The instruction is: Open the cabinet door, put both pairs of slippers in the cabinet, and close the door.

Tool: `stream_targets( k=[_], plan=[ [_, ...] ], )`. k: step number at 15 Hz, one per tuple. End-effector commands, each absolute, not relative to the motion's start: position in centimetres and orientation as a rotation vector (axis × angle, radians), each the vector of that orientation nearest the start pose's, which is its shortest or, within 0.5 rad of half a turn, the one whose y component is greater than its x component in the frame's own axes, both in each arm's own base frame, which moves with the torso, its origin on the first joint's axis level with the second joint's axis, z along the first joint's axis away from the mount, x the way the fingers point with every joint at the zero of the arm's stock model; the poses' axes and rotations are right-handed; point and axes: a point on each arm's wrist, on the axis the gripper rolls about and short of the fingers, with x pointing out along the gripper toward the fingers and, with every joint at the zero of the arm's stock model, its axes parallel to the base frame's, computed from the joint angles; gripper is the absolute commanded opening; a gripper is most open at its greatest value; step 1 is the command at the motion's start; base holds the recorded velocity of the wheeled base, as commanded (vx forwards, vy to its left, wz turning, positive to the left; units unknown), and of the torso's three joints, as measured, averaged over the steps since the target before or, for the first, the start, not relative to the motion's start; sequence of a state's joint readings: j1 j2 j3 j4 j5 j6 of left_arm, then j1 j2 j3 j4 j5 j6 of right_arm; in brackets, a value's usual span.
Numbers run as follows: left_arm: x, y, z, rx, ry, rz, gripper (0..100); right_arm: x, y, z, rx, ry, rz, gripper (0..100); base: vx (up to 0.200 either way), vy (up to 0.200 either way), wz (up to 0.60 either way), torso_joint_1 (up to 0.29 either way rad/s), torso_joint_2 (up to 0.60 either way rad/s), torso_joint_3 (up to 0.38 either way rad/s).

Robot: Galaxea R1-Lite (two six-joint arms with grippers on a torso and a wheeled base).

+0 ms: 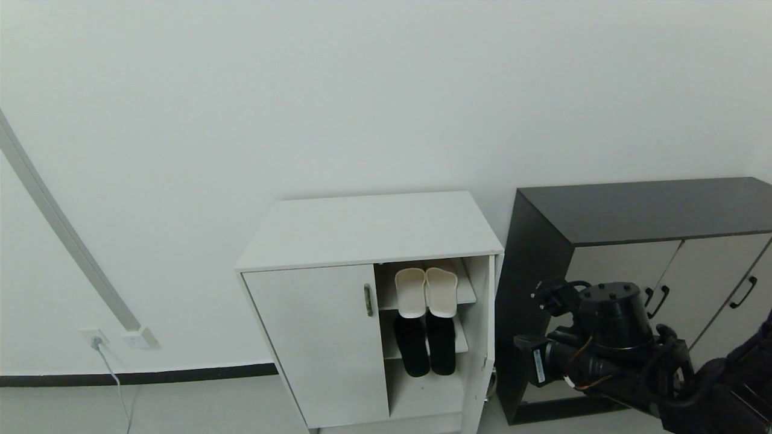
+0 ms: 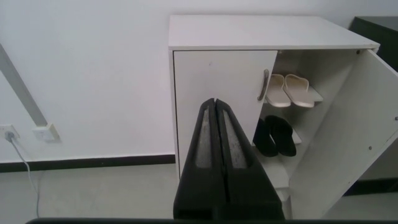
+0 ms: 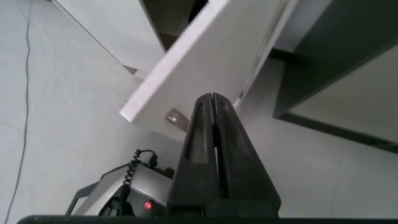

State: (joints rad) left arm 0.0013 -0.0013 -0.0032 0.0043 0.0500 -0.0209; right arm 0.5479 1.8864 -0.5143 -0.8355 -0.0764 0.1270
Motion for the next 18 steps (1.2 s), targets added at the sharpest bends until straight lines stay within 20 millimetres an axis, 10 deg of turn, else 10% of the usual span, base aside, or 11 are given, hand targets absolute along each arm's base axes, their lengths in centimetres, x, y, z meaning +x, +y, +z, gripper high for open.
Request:
stream_targets(
  k=[1,18],
  plan=[
    [-2.3,0.1,7.6,-0.021,0.001,0.052,0,25.9,15.5,5.6,-0.054,0.569,0.42,0,0.0,0.0,0.0,0.0,0.0,0.0],
    [-2.3,0.1,7.6,-0.021,0.001,0.051,0,31.5,20.9,4.2,-0.033,0.472,0.468,0,0.0,0.0,0.0,0.0,0.0,0.0]
  ],
)
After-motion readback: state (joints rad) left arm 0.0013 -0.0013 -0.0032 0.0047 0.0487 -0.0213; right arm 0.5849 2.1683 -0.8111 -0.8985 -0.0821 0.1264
